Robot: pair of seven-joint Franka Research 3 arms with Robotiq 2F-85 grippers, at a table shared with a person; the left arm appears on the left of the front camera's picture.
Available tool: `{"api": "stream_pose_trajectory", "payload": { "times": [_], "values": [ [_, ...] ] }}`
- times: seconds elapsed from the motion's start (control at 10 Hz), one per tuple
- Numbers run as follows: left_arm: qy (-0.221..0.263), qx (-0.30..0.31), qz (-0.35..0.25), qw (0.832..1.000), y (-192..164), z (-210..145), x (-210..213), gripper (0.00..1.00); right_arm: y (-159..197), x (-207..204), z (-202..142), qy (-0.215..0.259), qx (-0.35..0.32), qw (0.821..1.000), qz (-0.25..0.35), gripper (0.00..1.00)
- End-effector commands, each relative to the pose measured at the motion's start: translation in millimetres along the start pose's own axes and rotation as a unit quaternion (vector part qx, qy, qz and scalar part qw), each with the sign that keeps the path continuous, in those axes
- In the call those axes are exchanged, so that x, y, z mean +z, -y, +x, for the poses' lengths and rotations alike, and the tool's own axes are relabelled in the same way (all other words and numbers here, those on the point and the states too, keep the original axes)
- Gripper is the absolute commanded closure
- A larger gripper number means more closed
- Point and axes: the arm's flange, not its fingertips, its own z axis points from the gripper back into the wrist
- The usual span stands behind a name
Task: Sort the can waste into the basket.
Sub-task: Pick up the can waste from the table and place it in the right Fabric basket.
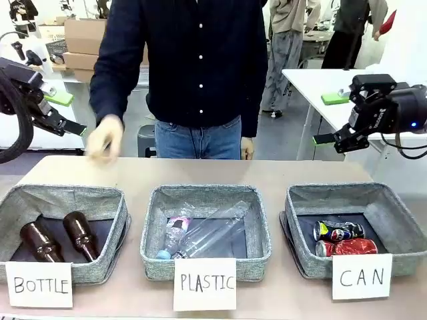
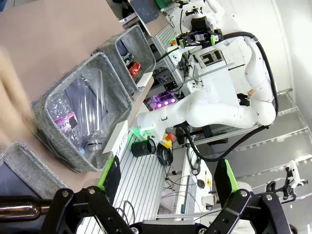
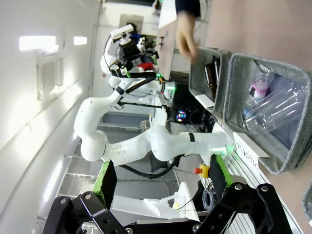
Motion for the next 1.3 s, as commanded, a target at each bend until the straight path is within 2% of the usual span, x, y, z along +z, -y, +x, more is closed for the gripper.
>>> {"api": "stream_pose_trajectory", "payload": {
  "times": [0.0, 1.2],
  "values": [
    [-0.003, 0.004, 0.003, 1.0, 3.8, -0.1, -0.1, 0.0, 1.4, 0.9, 0.4, -0.006, 0.012, 1.0, -0.004, 0.0],
    [-0.003, 0.004, 0.003, 1.0, 3.8, -0.1, -0.1, 0.0, 1.4, 0.9, 0.4, -0.006, 0.012, 1.0, -0.004, 0.0]
  ]
}}
